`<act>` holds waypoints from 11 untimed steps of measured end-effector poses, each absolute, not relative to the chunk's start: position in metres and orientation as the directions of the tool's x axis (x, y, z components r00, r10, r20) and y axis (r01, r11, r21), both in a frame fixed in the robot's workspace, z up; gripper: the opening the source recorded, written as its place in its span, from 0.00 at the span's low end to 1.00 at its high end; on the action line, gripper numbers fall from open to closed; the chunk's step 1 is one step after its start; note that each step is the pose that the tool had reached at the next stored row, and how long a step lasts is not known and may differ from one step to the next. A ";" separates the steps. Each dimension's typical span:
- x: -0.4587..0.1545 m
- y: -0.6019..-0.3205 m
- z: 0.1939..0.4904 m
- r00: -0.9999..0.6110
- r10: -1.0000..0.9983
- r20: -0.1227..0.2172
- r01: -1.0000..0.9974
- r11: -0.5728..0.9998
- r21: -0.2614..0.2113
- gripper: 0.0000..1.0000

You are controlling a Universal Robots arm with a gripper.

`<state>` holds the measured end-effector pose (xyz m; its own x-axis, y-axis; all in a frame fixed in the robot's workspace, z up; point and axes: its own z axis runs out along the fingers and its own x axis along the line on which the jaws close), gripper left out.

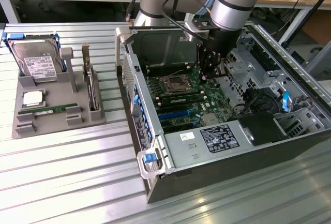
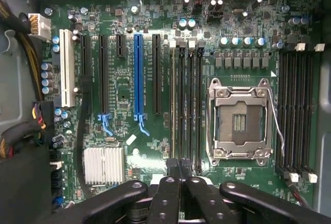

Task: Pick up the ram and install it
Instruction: 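Press down the ram until it locks into place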

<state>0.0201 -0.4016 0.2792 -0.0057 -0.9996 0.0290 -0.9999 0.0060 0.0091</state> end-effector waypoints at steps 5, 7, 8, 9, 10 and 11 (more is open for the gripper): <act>0.032 -0.401 0.270 -0.006 -0.999 0.039 -1.000 0.006 0.010 0.11; 0.033 -0.401 0.262 -0.006 -0.999 0.042 -1.000 0.006 0.010 0.11; 0.033 -0.401 0.259 -0.005 -0.999 0.044 -1.000 0.006 0.010 0.11; 0.033 -0.401 0.256 -0.005 -0.999 0.046 -1.000 0.006 0.010 0.11; 0.033 -0.401 0.253 -0.006 -0.999 0.048 -1.000 0.006 0.010 0.11; 0.033 -0.401 0.250 -0.006 -0.999 0.049 -1.000 0.006 0.010 0.11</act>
<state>0.0326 -0.4011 0.2500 -0.0055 -0.9988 0.0493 -0.9999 0.0060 0.0104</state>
